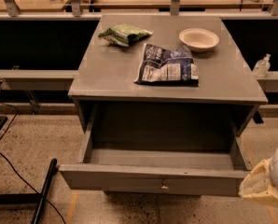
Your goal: Close top drawer
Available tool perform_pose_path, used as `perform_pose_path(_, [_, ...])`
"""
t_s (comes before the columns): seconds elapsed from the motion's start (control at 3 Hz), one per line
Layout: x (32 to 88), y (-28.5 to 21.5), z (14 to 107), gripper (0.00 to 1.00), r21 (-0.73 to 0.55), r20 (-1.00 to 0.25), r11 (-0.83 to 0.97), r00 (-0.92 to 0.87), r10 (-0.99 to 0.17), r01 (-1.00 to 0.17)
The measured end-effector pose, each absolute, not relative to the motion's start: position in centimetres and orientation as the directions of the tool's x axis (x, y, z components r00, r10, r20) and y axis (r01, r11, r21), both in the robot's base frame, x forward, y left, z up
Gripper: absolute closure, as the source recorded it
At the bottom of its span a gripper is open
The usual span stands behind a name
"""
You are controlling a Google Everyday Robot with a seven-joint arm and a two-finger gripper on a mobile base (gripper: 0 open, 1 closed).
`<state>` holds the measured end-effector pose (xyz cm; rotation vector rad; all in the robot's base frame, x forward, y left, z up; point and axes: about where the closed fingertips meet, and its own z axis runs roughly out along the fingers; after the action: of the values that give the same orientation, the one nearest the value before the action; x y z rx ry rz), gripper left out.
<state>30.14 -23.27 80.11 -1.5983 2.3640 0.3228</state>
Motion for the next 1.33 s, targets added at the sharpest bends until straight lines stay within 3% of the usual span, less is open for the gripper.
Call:
perform_pose_path(0.33, [29.7, -23.4, 75.8, 1.00, 0.054, -0.314, 0.326, -0.326, -0.892, -0.944])
perform_pose_path(1.0, [27.9, -23.2, 64.4, 1.00, 0.012, -0.318, 0.210, -0.203, -0.926, -0.978])
perform_pose_path(1.33, [28.4, -23.2, 64.4, 1.00, -0.012, -0.318, 0.215, -0.200, -0.927, -0.977])
